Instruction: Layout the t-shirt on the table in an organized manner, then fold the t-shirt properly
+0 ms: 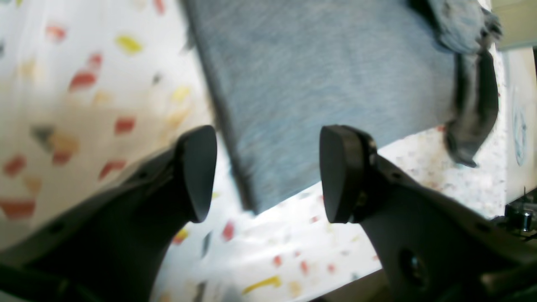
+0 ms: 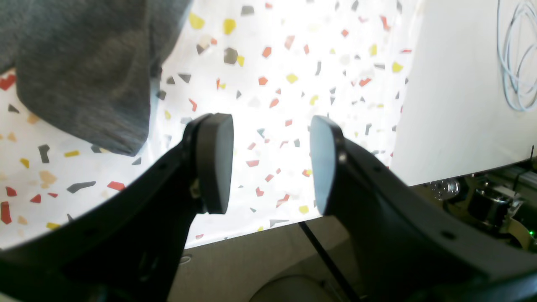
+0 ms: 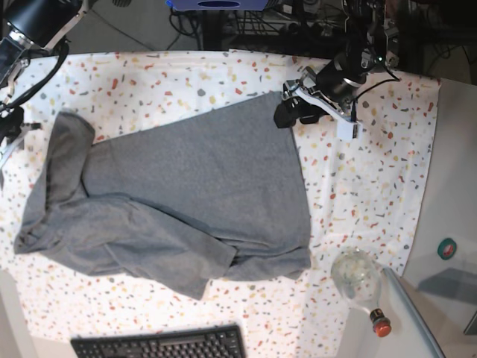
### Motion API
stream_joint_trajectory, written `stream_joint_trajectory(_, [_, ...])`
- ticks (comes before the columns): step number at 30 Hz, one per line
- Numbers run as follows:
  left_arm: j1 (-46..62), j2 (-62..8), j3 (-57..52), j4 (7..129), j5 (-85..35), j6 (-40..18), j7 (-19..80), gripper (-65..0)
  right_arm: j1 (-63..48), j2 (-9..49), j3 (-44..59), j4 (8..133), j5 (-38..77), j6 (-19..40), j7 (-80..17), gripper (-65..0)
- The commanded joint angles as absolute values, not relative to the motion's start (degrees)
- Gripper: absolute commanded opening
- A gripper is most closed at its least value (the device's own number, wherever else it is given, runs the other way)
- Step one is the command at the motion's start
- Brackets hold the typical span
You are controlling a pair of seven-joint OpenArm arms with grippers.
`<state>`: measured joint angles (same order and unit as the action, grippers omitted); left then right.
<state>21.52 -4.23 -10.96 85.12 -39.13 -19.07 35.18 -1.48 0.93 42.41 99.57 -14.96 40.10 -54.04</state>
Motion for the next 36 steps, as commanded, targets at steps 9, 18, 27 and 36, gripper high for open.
stream_joint_trajectory(9, [20.88,-3.47,-11.47,82.51,-40.04,-19.30,34.51,-27.6,-0.84,1.89,42.86,100.35,-14.73,40.00,-53.32,-36.5])
stream_joint_trajectory(18, [16.57,-1.89,-7.16,76.53,-40.13,-19.30,34.59,-28.8,0.92,1.80,42.24,96.31,-14.64,40.00,-52.70,-35.9])
stream_joint_trajectory(27, [14.11,-1.98,-5.58,71.34,-40.13,-19.30,34.59,-65.0,6.20,3.47,37.58,85.85,-14.81,40.00,-47.60,-35.7])
stream_joint_trajectory(36, [14.37,-2.77,-5.58,71.60,-40.13,-19.30,34.59,-65.0,16.92,4.26,37.41,74.59,-22.99,38.64,-47.34,-35.7])
